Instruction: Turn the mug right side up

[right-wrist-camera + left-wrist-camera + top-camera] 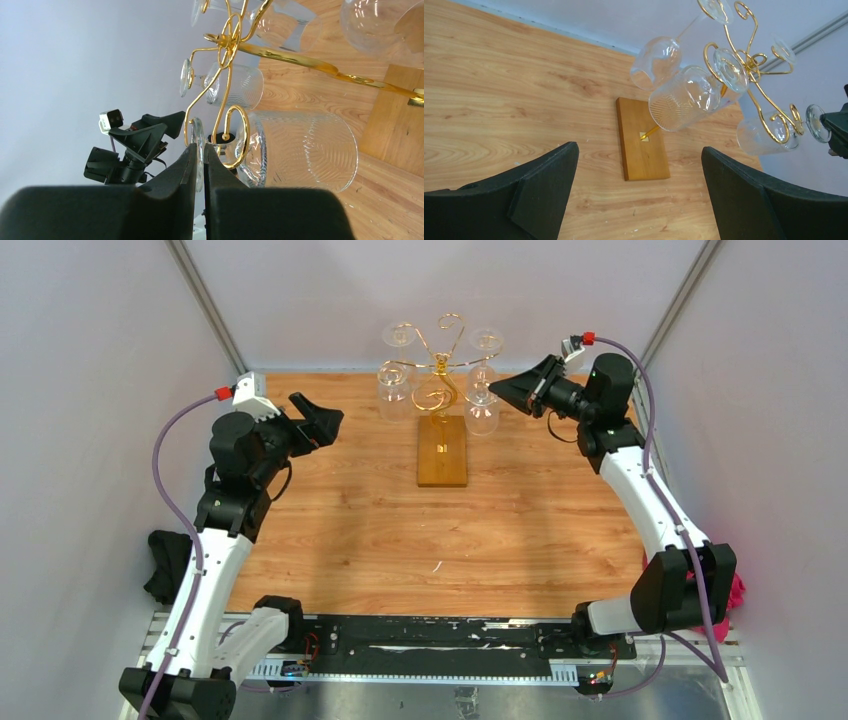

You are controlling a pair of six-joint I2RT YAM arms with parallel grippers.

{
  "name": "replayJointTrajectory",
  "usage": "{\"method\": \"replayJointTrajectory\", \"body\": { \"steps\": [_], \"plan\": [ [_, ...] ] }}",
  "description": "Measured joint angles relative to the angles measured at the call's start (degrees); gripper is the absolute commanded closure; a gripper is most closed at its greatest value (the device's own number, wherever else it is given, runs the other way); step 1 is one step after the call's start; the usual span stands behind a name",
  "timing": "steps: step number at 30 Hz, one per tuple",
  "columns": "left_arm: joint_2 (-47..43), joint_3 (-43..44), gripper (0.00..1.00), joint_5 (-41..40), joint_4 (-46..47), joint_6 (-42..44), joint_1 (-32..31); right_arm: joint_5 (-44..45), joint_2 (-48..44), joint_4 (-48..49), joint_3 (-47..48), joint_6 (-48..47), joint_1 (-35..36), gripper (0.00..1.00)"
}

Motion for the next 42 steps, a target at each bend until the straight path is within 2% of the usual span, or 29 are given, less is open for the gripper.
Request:
{"method": "replayJointTrajectory", "body": {
  "steps": [13, 42],
  "plan": [
    [0.00, -0.02, 0.01, -0.02, 0.00, 0.02, 0.00, 0.00, 1.97, 1.62, 0.11, 0.07, 3.69, 1.00],
    [-0.02, -1.07, 0.01, -0.11, -0.02, 0.33, 0.00, 0.68, 7.39, -0.26, 8.02, -2.10, 4.09, 1.00]
  ]
}}
